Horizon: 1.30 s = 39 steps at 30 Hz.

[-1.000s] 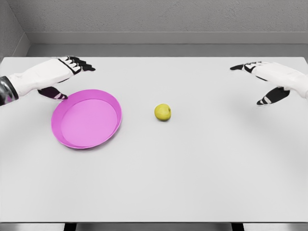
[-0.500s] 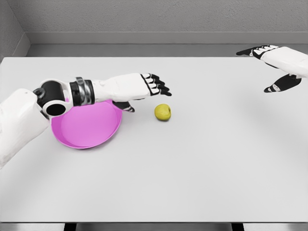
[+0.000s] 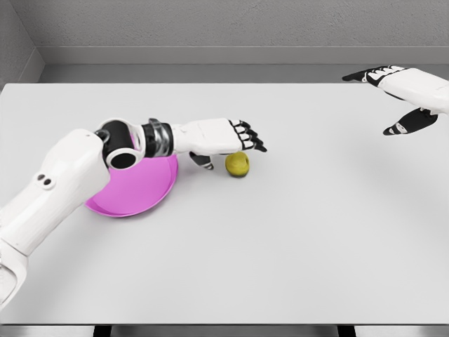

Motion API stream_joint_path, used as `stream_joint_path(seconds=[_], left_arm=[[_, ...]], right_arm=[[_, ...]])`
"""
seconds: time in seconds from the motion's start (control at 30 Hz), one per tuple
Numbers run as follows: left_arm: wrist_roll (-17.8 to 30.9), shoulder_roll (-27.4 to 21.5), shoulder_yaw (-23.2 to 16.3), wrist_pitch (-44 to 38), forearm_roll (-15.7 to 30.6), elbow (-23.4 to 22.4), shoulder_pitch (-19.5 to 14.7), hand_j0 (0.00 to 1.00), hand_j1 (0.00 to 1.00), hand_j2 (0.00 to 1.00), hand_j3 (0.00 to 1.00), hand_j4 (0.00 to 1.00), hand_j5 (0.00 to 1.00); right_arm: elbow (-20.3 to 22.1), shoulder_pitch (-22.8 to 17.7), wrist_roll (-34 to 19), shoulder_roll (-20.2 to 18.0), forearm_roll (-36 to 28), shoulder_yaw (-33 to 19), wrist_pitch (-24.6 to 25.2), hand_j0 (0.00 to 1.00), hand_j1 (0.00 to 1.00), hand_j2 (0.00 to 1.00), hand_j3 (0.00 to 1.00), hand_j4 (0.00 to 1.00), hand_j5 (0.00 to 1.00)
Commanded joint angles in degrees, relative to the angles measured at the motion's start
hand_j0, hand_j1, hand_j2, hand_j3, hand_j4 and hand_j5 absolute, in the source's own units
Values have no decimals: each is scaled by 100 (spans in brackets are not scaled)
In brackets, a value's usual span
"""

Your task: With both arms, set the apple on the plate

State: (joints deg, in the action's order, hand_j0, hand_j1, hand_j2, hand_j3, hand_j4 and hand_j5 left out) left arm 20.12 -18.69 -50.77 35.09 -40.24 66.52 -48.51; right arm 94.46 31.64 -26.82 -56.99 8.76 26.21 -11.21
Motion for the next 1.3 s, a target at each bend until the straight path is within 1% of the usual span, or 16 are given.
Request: stream_joint_path(seconds=[0.0,0.07,0.1,0.17,0.27,0.4,0.43,0.5,0.53,0.73,0.9,0.93,1.0,1.17,1.27], left_arm=[[10,49,-135,-9,25,-16,-9,100,100,100,100,100,100],[1,49,-240,-9,34,-16,-79,100,100,100,100,100,100],[1,49,-249,-9,34,-8,-79,98,98,98,98,98,98],[10,49,-293,-9,34,-8,-88,93,93,93,93,93,93],[132,49,-293,-9,51,-8,-97,88,88,88,88,88,88],[159,58,-337,-9,34,-8,-97,80,80,80,80,80,80],[159,58,-363,-9,34,-8,-97,74,74,74,74,74,74],[168,58,-372,-9,25,-16,-132,69,69,69,69,69,69],[299,49,-381,-9,16,-16,-132,65,65,65,65,65,65],[379,49,-372,-9,8,-16,-132,60,60,60,60,60,60],[467,41,-355,-9,-10,-8,-132,49,49,49,49,49,49],[467,6,-337,-9,-19,10,-132,44,44,44,44,44,44],[563,23,-346,-9,-36,-8,-132,41,41,41,41,41,41],[581,41,-355,-9,-212,-16,-123,36,36,36,36,36,36],[537,-3,-311,-9,-133,-16,-123,36,36,36,36,36,36]], right_arm=[[2,0,1,3,-15,-2,5,100,100,100,100,100,100],[10,17,1,21,-15,33,5,100,100,100,100,100,100],[72,18,1,12,-15,33,5,100,100,100,100,100,100],[72,18,1,3,-15,33,5,100,100,100,100,100,100],[72,9,1,3,-15,33,5,100,100,100,100,100,100],[72,9,1,3,-15,33,5,100,100,100,100,100,100],[63,9,1,3,-15,33,5,100,100,100,100,100,100],[72,0,1,3,-15,42,5,100,100,100,100,100,100],[72,0,1,3,-15,33,5,100,100,100,100,100,100],[72,0,1,3,-15,33,5,100,100,100,100,100,100],[81,0,1,3,-15,33,5,100,100,100,100,100,100],[72,0,1,3,-15,33,5,100,100,100,100,100,100],[72,0,1,3,-15,33,5,100,100,100,100,100,100],[72,-9,1,12,-15,42,5,100,100,100,100,100,100],[72,-9,1,12,-15,42,5,100,100,100,100,100,100]])
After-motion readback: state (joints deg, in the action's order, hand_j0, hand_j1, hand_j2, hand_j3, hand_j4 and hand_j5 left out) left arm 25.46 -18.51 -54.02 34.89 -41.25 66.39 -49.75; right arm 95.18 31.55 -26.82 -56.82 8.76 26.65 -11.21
